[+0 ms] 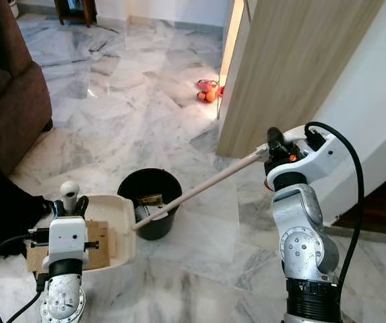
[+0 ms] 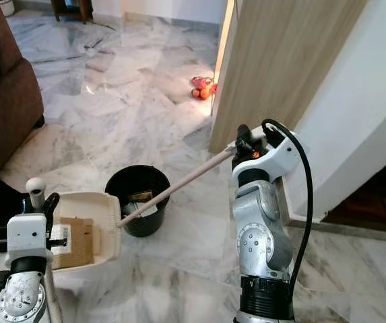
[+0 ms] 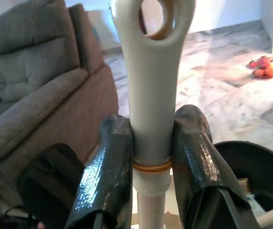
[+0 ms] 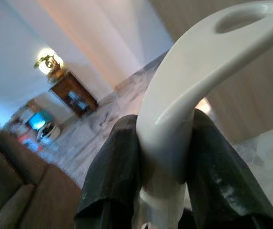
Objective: Sweep floor
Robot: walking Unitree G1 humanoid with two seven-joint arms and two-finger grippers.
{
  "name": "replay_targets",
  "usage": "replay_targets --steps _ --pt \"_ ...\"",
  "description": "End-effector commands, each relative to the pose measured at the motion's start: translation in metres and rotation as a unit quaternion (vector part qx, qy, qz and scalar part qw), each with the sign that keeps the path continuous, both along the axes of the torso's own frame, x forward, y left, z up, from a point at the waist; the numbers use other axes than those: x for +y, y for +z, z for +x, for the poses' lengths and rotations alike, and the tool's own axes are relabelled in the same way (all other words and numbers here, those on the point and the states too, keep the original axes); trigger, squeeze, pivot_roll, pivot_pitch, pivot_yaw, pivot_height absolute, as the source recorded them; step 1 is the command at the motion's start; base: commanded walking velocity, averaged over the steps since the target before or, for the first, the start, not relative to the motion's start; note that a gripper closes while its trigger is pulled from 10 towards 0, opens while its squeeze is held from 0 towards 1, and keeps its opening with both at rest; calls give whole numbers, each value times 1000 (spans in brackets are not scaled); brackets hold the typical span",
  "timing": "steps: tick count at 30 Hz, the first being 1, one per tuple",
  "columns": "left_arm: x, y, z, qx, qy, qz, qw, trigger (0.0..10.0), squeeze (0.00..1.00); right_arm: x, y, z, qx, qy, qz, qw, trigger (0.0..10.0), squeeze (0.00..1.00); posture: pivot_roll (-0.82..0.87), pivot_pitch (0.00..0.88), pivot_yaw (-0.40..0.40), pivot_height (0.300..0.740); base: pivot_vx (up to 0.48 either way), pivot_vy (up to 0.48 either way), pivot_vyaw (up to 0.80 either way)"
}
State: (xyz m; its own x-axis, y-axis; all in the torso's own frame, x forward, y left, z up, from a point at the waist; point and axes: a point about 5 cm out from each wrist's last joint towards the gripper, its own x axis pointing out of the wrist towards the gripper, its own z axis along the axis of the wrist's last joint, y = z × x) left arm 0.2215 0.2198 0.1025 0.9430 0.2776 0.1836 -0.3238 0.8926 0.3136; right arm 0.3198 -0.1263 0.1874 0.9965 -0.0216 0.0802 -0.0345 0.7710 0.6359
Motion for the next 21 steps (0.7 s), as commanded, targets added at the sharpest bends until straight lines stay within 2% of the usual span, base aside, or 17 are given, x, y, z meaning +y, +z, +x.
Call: replay_targets --steps 1,6,9,19,21 --pt "-4 8 1 -22 -6 6 1000 10000 0 1 9 -2 -25 -4 37 999 10000 0 214 83 -84 740 262 0 0" --pt "-4 7 1 -21 -6 6 1000 10000 0 2 11 -3 -31 2 31 999 10000 0 213 82 -83 740 259 0 0" --pt "-4 7 2 -22 -6 6 1000 10000 0 3 11 -3 -31 4 31 999 10000 0 213 83 -84 740 261 0 431" --pt "-5 7 2 -23 -6 5 1000 10000 0 4 12 -3 -34 11 29 999 10000 0 213 82 -86 740 259 0 0" --pt "-5 7 2 -23 -6 5 1000 10000 0 4 12 -3 -34 11 28 999 10000 0 214 82 -86 740 262 0 519"
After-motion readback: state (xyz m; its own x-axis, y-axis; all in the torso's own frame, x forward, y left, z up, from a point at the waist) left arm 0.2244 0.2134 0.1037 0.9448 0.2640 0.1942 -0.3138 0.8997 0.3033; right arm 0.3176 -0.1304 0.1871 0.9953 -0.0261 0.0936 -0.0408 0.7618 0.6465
